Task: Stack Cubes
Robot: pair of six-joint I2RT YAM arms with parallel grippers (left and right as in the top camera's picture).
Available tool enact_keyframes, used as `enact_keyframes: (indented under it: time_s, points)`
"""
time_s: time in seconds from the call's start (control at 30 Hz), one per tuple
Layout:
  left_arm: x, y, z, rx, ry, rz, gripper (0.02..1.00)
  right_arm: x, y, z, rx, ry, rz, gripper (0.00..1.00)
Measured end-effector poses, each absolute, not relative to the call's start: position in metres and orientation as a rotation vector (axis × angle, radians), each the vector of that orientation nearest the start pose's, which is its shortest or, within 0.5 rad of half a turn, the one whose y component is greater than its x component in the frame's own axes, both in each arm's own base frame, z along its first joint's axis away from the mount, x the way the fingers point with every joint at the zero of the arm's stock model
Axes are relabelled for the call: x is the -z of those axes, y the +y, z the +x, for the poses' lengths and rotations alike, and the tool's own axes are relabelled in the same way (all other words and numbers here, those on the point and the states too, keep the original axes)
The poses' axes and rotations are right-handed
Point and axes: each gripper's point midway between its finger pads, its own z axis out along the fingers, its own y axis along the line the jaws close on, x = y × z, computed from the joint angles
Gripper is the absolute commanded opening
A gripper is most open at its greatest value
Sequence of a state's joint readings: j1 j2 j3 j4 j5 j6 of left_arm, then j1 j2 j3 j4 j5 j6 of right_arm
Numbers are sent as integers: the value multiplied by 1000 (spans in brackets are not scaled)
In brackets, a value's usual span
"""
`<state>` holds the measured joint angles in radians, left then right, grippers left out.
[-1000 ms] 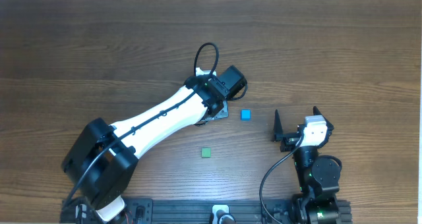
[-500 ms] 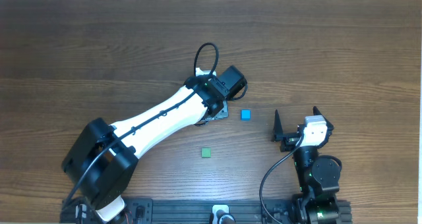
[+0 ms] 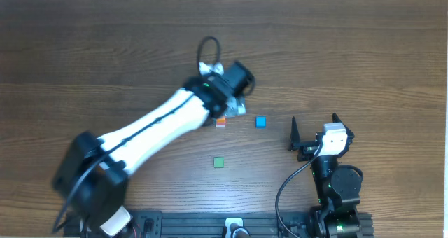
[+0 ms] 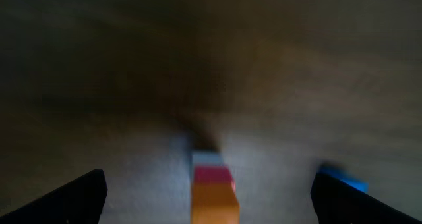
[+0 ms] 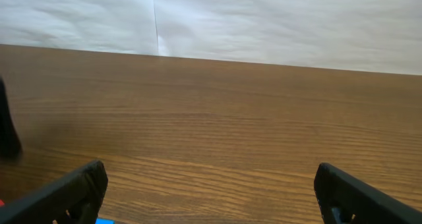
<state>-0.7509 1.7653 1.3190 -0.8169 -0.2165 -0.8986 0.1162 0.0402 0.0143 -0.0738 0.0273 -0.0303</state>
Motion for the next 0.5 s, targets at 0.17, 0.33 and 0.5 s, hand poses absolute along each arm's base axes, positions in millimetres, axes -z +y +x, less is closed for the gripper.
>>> enact_keyframes:
  time_s: [0.17,0.33,0.5]
  points:
    - [-155,-200,347,207,2574,-344,998,-153,24,246,-42,1668,-101,993]
    - [-216,-154,365,258,2381,-377,998,-153,24,246,-42,1667,-101,993]
    - [-255,-110,362,281,2179,-364,998,-153,24,246,-41,1668,-102,993]
